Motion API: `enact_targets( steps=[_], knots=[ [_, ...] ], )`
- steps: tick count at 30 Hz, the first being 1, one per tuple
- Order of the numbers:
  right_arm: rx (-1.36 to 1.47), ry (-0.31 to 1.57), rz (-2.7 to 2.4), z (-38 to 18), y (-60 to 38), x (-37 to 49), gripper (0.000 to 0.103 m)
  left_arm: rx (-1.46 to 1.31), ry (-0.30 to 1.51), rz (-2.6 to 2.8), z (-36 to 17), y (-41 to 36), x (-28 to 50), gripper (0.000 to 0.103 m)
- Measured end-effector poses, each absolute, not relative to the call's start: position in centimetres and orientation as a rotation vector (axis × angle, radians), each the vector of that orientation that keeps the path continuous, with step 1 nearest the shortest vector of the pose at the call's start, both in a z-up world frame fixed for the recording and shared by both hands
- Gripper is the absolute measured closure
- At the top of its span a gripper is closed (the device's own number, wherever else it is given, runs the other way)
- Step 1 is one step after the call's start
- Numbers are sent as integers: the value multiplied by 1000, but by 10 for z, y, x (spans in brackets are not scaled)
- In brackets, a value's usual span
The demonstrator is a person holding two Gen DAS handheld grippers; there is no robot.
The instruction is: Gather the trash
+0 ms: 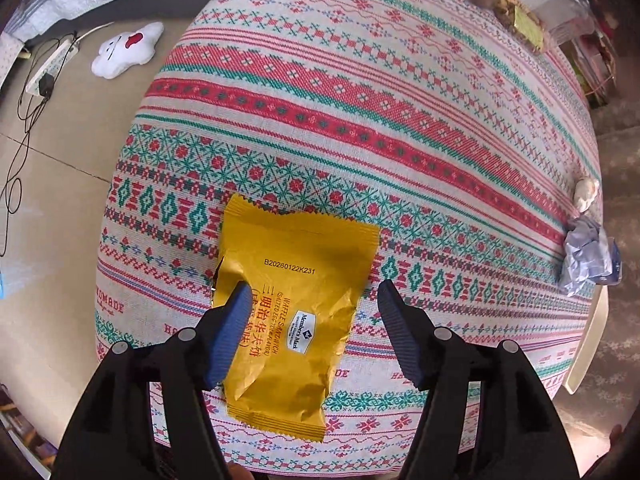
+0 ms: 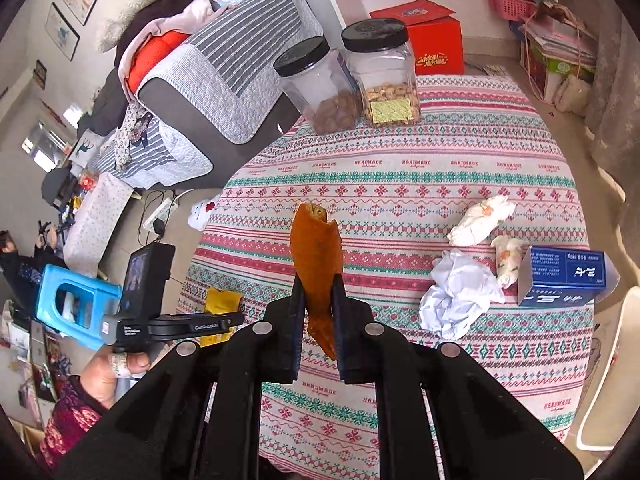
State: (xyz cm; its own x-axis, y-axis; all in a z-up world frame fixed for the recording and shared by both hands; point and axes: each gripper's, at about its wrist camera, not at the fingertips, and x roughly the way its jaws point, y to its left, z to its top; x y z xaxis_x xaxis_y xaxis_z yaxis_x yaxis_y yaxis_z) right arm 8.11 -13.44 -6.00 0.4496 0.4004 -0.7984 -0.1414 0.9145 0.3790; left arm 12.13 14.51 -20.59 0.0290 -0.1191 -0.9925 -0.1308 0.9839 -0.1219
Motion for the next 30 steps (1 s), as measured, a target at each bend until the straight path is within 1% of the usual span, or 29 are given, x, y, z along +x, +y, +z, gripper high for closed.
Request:
enact_targets(
  steps=[1, 3, 5, 6, 10, 13, 16, 17, 18, 19, 20, 21, 25, 30],
  knots=[
    [276, 1058, 340, -62, -134, 81, 91, -168, 1535, 22, -207, 143, 121, 46],
    [284, 1062, 343, -64, -133, 81, 91, -165, 1505, -5, -202, 140, 121, 63],
    [295, 1054, 345, -63, -135, 81, 91, -204, 1489, -39, -197, 140, 122, 89],
    [295, 1047, 342, -62, -135, 82, 91, -222, 1482, -46, -196, 142, 123, 94],
    [313, 1030, 332, -61, -138, 83, 91, -303, 1421, -16, -190, 159, 126, 99],
    [316, 1021, 329, -60, -141, 82, 91, -375, 1373, -27, -177, 174, 126, 99],
    [323, 1009, 330, -57, -143, 82, 91, -388, 1332, -53, -161, 179, 125, 99],
    [326, 1007, 332, -57, -143, 82, 91, -387, 1323, -69, -156, 179, 122, 97],
    [328, 1006, 335, -56, -142, 82, 91, -383, 1330, -71, -155, 181, 120, 93],
    [327, 1005, 337, -56, -142, 82, 91, -376, 1340, -49, -156, 182, 123, 70],
    [326, 1005, 340, -56, -141, 82, 91, -365, 1342, -14, -158, 180, 124, 40],
    [323, 1005, 342, -56, -140, 82, 91, -350, 1336, 31, -157, 182, 122, 31],
    [317, 1005, 346, -56, -139, 82, 91, -369, 1372, 108, -170, 192, 122, 22],
    [317, 1016, 343, -60, -141, 82, 90, -407, 1430, 185, -197, 185, 126, 21]
  ],
)
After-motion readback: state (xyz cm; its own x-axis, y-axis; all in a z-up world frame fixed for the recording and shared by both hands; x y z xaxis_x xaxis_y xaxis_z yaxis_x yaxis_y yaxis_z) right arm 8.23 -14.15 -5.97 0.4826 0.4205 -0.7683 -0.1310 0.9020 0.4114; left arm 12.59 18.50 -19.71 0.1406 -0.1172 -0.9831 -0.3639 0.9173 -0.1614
